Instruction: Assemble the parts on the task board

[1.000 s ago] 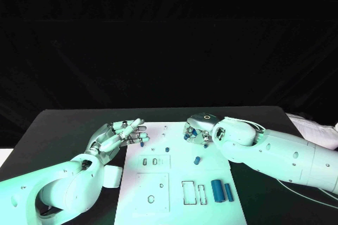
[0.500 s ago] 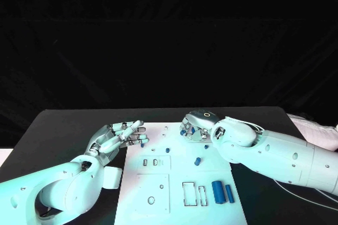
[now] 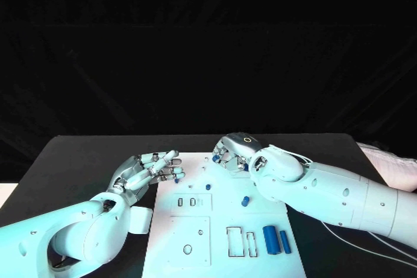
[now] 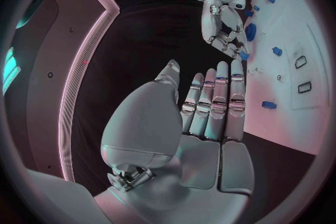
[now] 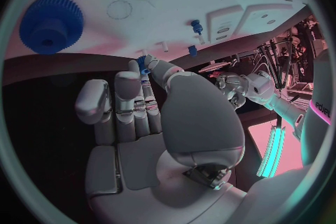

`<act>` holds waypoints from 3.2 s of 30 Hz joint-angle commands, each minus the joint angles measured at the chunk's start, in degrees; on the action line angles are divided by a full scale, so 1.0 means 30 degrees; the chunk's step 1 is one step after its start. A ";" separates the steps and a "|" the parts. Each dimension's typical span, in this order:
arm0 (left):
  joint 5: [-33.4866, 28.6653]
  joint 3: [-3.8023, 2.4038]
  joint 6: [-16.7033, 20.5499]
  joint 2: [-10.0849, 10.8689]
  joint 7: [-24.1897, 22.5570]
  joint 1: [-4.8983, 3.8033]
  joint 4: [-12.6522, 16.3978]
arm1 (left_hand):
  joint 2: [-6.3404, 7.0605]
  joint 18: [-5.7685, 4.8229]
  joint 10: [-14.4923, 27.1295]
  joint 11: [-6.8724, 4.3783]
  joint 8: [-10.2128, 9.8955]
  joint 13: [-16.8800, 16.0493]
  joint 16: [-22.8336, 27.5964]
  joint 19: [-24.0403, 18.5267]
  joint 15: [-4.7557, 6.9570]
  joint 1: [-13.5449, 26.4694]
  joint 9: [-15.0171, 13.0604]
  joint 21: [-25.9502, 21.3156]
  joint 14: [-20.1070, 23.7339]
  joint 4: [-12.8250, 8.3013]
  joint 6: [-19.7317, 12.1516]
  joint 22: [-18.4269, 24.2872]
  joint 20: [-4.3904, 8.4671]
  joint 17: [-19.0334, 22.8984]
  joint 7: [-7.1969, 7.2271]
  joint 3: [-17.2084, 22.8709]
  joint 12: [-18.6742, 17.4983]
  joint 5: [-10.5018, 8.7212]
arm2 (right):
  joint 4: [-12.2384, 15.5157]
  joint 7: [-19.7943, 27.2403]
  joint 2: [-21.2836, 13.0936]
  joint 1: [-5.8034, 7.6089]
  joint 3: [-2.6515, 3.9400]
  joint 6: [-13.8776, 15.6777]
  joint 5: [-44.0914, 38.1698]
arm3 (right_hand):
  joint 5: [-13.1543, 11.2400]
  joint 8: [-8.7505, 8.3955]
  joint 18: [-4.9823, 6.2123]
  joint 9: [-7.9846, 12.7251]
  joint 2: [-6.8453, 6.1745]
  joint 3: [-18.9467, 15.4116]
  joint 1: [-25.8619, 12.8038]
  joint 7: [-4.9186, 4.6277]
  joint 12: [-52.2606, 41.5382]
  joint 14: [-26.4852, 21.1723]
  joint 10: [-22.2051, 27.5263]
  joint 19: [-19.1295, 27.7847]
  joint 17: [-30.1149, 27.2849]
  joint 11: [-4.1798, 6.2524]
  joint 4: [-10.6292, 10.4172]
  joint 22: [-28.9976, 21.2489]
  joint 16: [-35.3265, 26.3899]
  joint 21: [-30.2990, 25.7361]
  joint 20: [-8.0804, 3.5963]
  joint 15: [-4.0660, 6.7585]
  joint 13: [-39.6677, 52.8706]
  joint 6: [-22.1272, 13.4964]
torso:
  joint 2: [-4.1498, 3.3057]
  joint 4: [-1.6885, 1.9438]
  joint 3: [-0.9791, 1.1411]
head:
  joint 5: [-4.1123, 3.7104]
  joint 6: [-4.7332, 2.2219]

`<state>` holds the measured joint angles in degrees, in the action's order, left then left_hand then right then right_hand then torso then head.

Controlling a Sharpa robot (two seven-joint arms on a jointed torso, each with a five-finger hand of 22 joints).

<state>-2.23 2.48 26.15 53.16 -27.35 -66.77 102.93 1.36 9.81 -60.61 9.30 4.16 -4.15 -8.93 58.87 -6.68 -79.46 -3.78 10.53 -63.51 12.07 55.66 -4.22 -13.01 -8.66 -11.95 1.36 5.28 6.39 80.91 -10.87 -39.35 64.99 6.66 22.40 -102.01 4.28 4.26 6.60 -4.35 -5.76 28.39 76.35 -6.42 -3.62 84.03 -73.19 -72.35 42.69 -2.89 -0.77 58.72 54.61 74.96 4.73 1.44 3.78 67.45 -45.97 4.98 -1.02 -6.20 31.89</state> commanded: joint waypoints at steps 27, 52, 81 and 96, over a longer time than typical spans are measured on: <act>-0.0079 -0.0015 -0.0453 -0.0112 -0.0040 -0.0023 0.0087 | -0.0058 0.0219 0.0067 0.0038 -0.0057 0.0023 0.0082 0.0093 -0.0070 -0.0275 0.0017 -0.0124 0.0009 -0.0173 -0.0081 0.0040 -0.0025 -0.0048 -0.0088 0.0010 -0.0088 -0.0058 | -0.2474 -0.1288 0.2541 0.0147 -0.0135 -0.0274 -0.0507 | -0.0099 -0.0161 -0.0269 -0.0278 -0.0123 0.0134 -0.0195 -0.0196 0.0046 0.0449 0.0299 -0.0057 0.0505 -0.0184 -0.0327 0.0282 0.0700 0.0270 0.0079 -0.0071 -0.0020 -0.0090 | -0.0170 0.0076 -0.0005 | 0.0216 0.0051; -0.0079 -0.0015 -0.0448 -0.0029 -0.0023 -0.0022 0.0010 | -0.0092 0.0219 0.0066 0.0034 -0.0057 0.0025 0.0098 0.0097 -0.0071 -0.0312 0.0014 -0.0146 0.0017 -0.0216 -0.0075 0.0047 -0.0027 -0.0072 -0.0074 0.0020 -0.0096 -0.0059 | -0.1842 -0.1446 0.2098 0.0096 -0.0198 -0.0556 -0.0658 | -0.0141 -0.0154 -0.0274 -0.0289 -0.0201 0.0090 -0.0274 -0.0209 0.0026 0.0416 0.0292 -0.0050 0.0556 -0.0197 -0.0413 0.0341 0.0804 0.0320 0.0102 -0.0090 -0.0007 -0.0097 | -0.0241 0.0080 -0.0004 | 0.0251 0.0119; -0.0122 -0.0015 -0.0452 0.0073 0.0005 -0.0024 0.0012 | -0.0128 0.0220 0.0075 0.0030 -0.0064 0.0030 0.0121 0.0103 -0.0071 -0.0367 0.0014 -0.0176 0.0028 -0.0283 -0.0081 0.0055 -0.0028 -0.0104 -0.0062 0.0032 -0.0114 -0.0059 | -0.0566 -0.1130 0.1080 0.0077 -0.0129 0.1568 -0.0028 | -0.0089 -0.0023 0.0188 0.0080 -0.1043 -0.2388 0.0119 -0.0791 -0.0264 -0.0382 0.2874 0.1560 -0.2197 -0.0806 -0.1613 -0.1997 -0.0907 -0.0935 0.0617 -0.0592 0.0057 -0.3452 | -0.0251 0.0091 -0.0002 | 0.0130 0.0139; -0.0145 -0.0013 -0.0560 0.0090 -0.0015 -0.0021 -0.0185 | -0.0140 0.0219 0.0098 0.0030 -0.0076 0.0037 0.0140 0.0104 -0.0074 -0.0403 0.0016 -0.0199 0.0041 -0.0334 -0.0100 0.0061 -0.0030 -0.0126 -0.0054 0.0033 -0.0135 -0.0061 | 0.2841 -0.3148 -0.4159 0.0069 0.0675 -0.0751 0.4535 | 0.2051 -0.0172 -0.0875 0.0152 -0.2138 -0.4947 -0.0070 -0.0227 -0.4883 0.0833 -0.2961 -0.1870 0.5537 0.0367 -0.2952 0.3776 0.5449 0.2158 -0.0242 0.0319 0.4007 -0.3325 | -0.0107 -0.0497 0.0058 | 0.0154 -0.0030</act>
<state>-2.55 2.49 25.75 53.54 -27.04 -66.78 102.39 0.91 9.81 -60.61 9.30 4.16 -4.11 -8.65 58.86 -6.68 -79.91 -3.79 10.32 -63.50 11.44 55.67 -4.13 -13.01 -8.99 -11.94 1.36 5.07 6.39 89.63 -17.10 -51.77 65.26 8.65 24.98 -93.28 10.20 3.74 4.81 -3.85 -12.23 14.61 75.87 -6.91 -17.26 84.13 -82.65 -77.58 57.96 -1.69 -9.28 69.40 69.93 81.09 4.00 2.17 14.58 57.74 -46.43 3.96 -0.97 -5.86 31.81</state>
